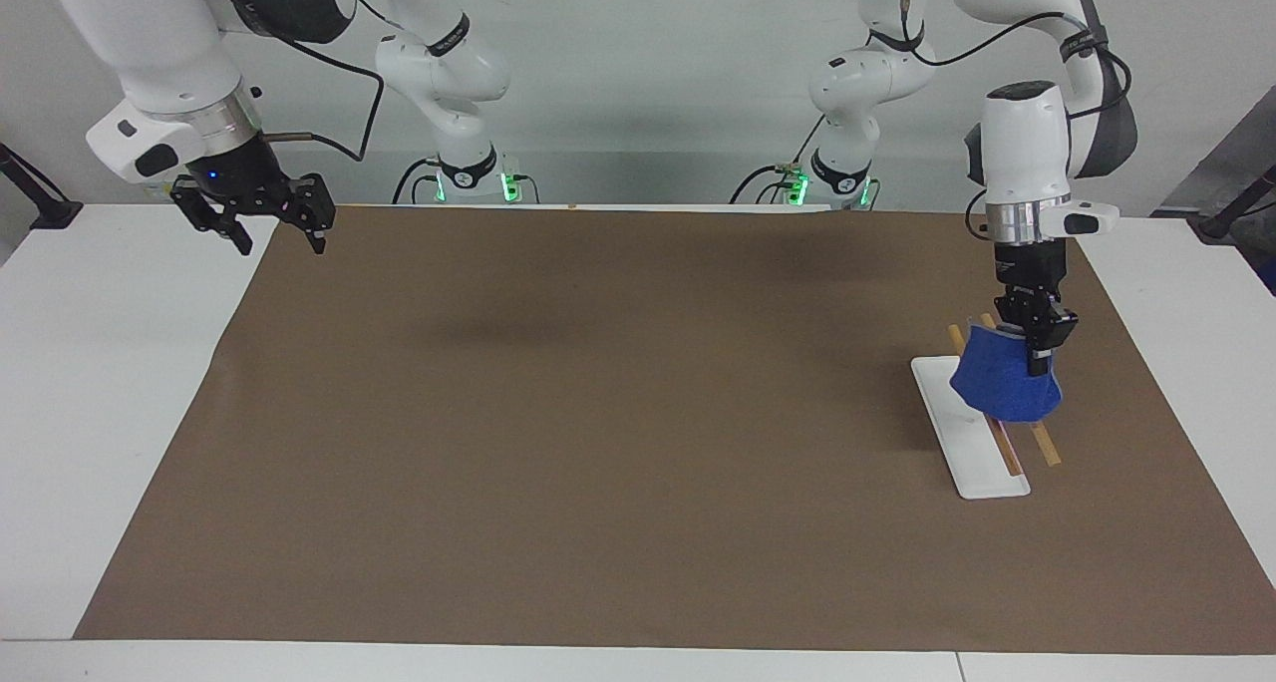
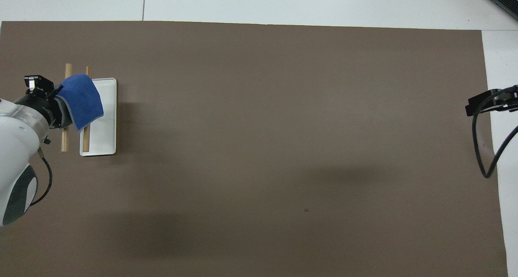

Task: Right arm passes towel to left arm to hang
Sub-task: 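Lower the towel with the left gripper over the string between sticks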

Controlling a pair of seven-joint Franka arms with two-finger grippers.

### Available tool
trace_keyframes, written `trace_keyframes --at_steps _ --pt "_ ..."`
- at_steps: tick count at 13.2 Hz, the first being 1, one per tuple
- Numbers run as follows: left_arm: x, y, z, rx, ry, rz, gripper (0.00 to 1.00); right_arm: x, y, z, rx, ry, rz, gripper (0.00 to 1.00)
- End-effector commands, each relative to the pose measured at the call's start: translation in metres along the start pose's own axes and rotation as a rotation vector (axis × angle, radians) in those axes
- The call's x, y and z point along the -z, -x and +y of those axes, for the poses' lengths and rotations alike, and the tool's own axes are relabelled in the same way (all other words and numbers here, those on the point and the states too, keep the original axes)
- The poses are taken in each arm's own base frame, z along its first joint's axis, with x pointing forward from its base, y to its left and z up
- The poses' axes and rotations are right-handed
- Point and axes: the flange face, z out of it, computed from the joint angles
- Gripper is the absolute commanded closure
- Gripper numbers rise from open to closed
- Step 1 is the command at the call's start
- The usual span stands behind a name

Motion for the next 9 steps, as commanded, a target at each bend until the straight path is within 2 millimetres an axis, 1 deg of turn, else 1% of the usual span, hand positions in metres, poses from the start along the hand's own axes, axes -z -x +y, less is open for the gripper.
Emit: trace_keyframes --at_steps 1,2,5,7,8,9 --pt "-0.015 -0.002 -0.006 0.023 0.006 -0.015 1.00 -0.004 0.009 -0.001 0.015 -0.016 0.030 0.13" --pt "-0.020 -0.002 -0.008 0.053 -0.003 -0.019 1.00 -0.008 0.010 -0.003 0.012 -0.032 0.038 0.12" --pt "-0.025 -0.001 -0.009 0.113 -0.011 -0.022 1.00 -0.021 0.016 0.006 -0.020 -0.067 0.062 0.09" --pt "-0.026 -0.001 -0.010 0.132 -0.012 -0.023 1.00 -0.021 0.015 0.005 -0.019 -0.063 0.076 0.03" --pt "-0.026 -0.003 -0.010 0.135 -0.013 -0.020 1.00 -0.020 0.013 -0.001 -0.008 -0.062 0.084 0.00" --pt "-0.028 -0.012 -0.011 0.148 -0.016 -0.009 1.00 -0.021 0.012 -0.003 -0.004 -0.061 0.090 0.00"
